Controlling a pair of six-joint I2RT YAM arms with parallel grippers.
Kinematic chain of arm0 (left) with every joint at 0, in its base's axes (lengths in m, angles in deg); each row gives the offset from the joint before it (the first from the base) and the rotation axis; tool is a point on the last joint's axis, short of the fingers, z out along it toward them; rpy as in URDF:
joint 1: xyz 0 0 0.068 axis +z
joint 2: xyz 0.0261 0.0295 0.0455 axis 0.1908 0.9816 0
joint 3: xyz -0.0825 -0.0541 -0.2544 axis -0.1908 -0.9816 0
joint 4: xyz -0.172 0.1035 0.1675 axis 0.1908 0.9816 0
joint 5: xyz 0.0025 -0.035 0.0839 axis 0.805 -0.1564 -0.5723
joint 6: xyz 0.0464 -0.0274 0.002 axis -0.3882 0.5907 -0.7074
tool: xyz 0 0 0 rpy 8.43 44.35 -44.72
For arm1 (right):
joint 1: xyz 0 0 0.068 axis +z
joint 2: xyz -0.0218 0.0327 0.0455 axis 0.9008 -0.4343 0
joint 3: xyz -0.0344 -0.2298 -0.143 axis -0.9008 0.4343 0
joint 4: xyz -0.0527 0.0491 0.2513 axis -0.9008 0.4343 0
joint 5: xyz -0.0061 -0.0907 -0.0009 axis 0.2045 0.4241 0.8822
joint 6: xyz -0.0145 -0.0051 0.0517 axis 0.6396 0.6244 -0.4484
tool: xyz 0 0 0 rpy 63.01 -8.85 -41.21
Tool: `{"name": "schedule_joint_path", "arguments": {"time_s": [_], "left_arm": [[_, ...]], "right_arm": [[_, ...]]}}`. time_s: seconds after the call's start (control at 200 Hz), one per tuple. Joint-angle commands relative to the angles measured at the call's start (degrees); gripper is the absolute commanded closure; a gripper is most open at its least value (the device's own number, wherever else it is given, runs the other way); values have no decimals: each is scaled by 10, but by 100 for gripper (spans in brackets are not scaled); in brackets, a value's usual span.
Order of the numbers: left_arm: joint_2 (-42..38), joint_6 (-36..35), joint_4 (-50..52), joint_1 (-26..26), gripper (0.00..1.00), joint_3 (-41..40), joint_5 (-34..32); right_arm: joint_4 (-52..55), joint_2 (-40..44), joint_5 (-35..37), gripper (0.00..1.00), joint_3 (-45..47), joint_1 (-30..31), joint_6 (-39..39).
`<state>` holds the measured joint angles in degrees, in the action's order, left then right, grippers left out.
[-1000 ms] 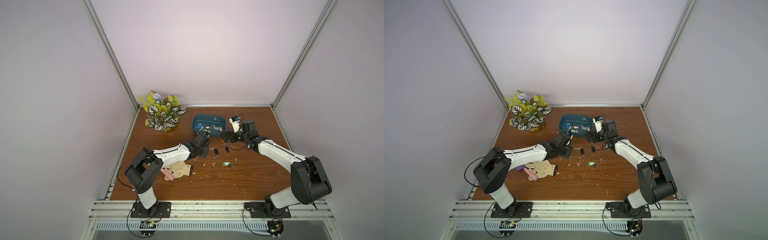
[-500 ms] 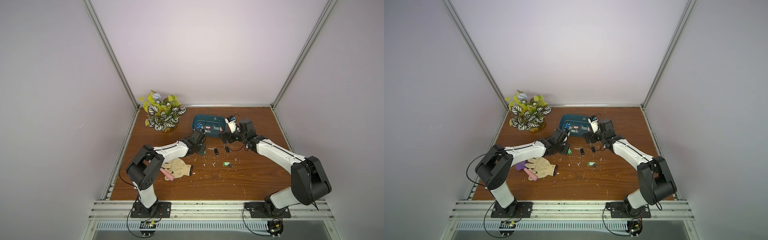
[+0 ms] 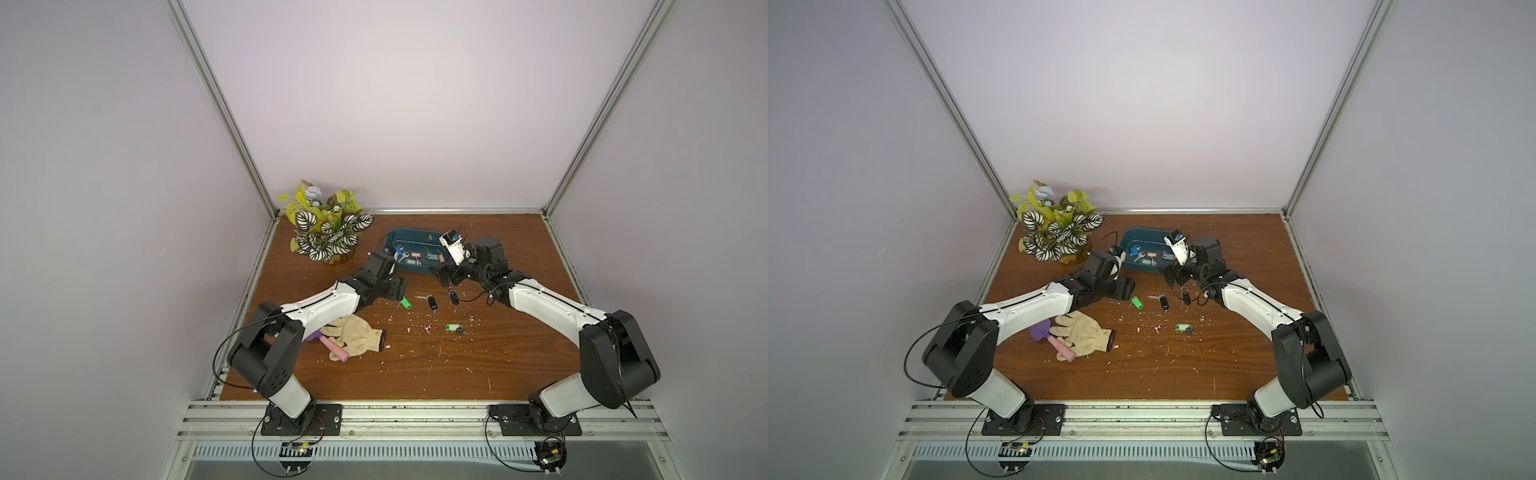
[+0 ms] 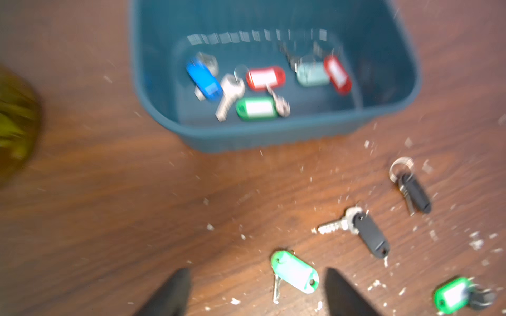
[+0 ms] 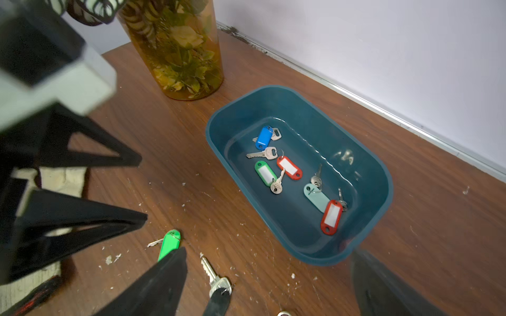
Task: Take the keys out of the storage box
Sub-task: Place the key at the center of the board, then adjust the storage box at the center of the board.
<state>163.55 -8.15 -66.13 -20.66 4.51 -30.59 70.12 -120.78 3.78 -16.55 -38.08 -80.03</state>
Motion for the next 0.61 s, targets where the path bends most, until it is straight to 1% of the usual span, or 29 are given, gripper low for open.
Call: {"name": "schedule_joint_path", "arguments": {"time_s": [0.0, 0.065, 0.19, 0.35, 0.475, 0.54, 0.6], "left_arm": [[-50, 26, -87, 48, 1, -32, 37], [-70, 28, -125, 60, 1, -53, 38], [-87, 23, -139, 70, 0, -65, 32], [-94, 12, -145, 83, 0, -75, 33], [-93, 2, -146, 90, 0, -76, 37], [-91, -1, -147, 92, 0, -76, 39], [-89, -1, -148, 96, 1, -77, 39]], "right_arm": [[-11, -40, -59, 0, -33, 2, 46], [8, -77, -82, 2, -67, 4, 61], [69, -161, -109, 15, -156, 7, 87], [140, -257, -100, 30, -249, 19, 129], [186, -313, -100, 36, -307, 23, 145], [200, -330, -106, 37, -327, 23, 148], [207, -340, -112, 40, -341, 25, 149]]}}
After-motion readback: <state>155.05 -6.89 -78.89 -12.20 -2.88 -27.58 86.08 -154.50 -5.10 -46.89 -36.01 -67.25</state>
